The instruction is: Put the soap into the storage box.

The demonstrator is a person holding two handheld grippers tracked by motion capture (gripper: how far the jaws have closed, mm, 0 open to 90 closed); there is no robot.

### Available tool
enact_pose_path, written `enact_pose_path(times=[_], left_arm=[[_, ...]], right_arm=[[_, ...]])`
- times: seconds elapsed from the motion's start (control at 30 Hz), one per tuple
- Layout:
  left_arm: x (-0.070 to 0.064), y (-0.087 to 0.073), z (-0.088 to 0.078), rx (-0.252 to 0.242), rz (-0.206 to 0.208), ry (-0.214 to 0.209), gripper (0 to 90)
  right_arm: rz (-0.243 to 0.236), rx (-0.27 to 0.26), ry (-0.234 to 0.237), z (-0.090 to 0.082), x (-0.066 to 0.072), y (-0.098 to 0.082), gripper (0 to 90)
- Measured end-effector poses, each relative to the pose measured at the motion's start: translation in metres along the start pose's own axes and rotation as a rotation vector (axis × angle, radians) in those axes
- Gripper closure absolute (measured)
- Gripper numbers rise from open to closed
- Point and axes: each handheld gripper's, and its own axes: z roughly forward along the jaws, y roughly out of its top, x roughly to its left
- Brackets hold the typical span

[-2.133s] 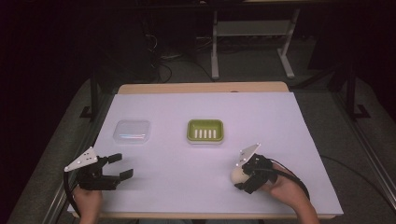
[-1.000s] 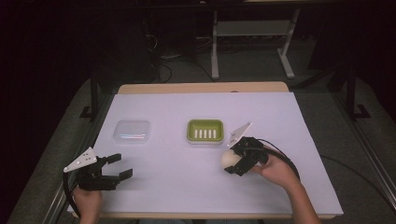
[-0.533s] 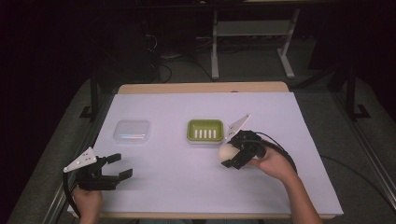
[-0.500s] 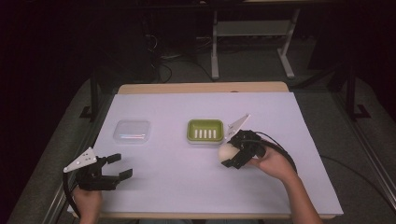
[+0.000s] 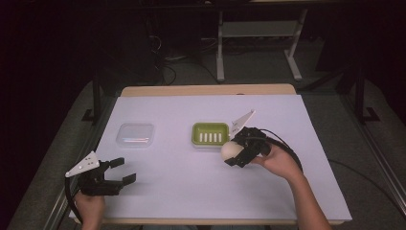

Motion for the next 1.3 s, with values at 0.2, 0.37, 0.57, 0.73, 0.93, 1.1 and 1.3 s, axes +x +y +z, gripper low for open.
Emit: enact_pose_path(times=[0.2,0.37,0.57,0.73,0.93,1.1,1.3], left_arm=[[0.0,0.0,0.0,0.0,0.008,0.001,13.1],[0.001,0.0,-0.001,-0.001,0.007,0.003,13.1],[0.002,0.0,-0.001,-0.001,0.005,0.005,13.1],[0.002,0.0,-0.002,-0.003,0.005,0.006,13.1],[0.001,0.0,-0.001,-0.005,0.004,0.006,13.1],[0.002,0.0,-0.002,-0.003,0.005,0.006,13.1],[0.002,0.0,-0.002,-0.005,0.005,0.007,13.1]], right_arm=[[-0.006,0.003,-0.001,0.001,-0.002,0.006,23.4],[-0.003,-0.003,0.005,0.001,-0.003,0.009,23.4],[-0.014,-0.005,-0.003,-0.002,-0.005,0.014,23.4],[-0.019,-0.016,-0.009,-0.004,-0.007,0.02,23.4],[-0.023,-0.018,-0.004,-0.004,-0.01,0.024,23.4],[-0.009,-0.022,0.001,-0.004,-0.013,0.027,23.4],[-0.008,-0.028,0.01,-0.002,-0.017,0.029,23.4]])
